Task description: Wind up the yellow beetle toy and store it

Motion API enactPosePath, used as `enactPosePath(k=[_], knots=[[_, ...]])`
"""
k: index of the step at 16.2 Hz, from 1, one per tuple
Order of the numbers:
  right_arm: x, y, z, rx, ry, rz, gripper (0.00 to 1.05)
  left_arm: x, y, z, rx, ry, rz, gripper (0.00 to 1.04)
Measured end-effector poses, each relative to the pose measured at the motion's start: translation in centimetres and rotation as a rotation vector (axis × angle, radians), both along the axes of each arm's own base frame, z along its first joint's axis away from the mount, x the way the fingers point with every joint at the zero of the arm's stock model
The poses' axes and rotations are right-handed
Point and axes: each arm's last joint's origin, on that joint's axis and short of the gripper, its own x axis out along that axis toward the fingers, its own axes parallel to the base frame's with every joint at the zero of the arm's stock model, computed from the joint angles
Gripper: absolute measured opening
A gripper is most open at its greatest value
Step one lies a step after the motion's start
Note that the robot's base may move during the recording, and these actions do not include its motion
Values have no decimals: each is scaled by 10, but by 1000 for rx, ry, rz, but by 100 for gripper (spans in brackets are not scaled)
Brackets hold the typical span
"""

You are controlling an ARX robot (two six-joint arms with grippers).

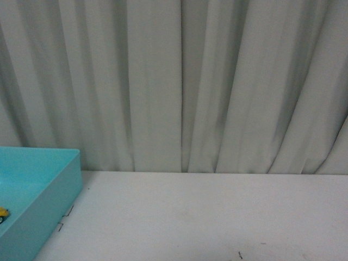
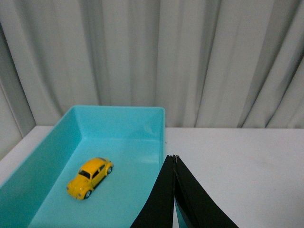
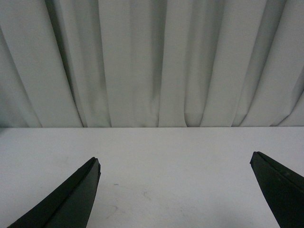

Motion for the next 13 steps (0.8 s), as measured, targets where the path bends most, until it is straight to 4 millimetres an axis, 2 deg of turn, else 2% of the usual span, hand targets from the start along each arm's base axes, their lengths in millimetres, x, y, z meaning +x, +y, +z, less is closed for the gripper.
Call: enactPosePath(k=[5,6,8,11,12,13], knots=[[0,0,0,0,0,0,98,0,0,-2,-2,13,-2,2],[0,0,0,0,0,0,98,0,0,-2,-2,12,-2,14],[0,0,0,0,0,0,98,0,0,-2,-2,12,-2,66],[0,0,0,0,1,0,98,0,0,-2,-2,13,-2,94],[0,0,0,0,0,0,98,0,0,-2,-2,13,-2,100],[0,0,0,0,0,0,98,0,0,-2,-2,12,-1,98]])
